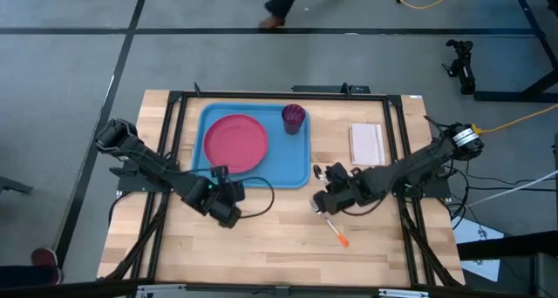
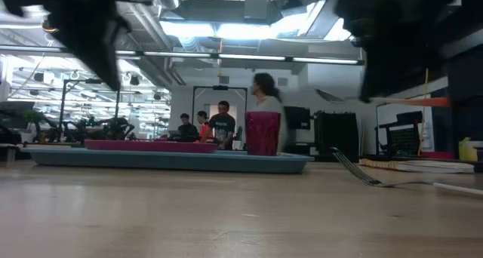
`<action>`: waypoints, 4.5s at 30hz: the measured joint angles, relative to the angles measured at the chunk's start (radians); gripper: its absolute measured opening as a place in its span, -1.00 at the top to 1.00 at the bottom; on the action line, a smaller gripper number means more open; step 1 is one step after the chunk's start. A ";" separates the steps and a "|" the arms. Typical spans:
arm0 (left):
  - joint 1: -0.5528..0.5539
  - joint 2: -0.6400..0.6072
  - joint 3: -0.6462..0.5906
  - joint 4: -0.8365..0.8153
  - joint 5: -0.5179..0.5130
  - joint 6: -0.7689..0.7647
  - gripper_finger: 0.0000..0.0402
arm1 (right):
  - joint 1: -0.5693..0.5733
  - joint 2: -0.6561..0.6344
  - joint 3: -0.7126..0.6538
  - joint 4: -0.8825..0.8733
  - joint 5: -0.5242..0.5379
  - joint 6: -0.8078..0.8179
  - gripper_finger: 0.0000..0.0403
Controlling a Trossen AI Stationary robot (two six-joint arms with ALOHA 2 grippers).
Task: Pick and place plate/cup/fork/spoon on tray
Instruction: Put the orange spoon on the blue serving tray to the right side of the pink plate
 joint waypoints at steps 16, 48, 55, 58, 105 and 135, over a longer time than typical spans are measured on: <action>-0.260 -0.044 -0.184 -0.022 0.022 -0.053 0.94 | -0.209 0.000 0.000 0.367 -0.027 -0.265 0.98; -0.331 -0.694 -0.558 0.375 0.004 -0.008 0.94 | -0.439 0.284 -0.002 0.598 -0.104 -0.085 0.96; -0.348 -0.692 -0.558 0.365 0.029 -0.008 0.94 | -0.459 0.290 -0.002 0.595 -0.076 -0.027 0.95; -0.370 -0.692 -0.558 0.372 0.029 -0.010 0.94 | -0.459 0.290 -0.002 0.596 -0.076 -0.024 0.95; -0.436 -0.692 -0.558 0.499 0.030 0.000 0.94 | -0.457 0.398 0.000 0.685 -0.114 0.077 0.88; -0.436 -0.692 -0.558 0.496 0.055 0.000 0.94 | -0.457 0.398 -0.001 0.685 -0.113 0.074 0.87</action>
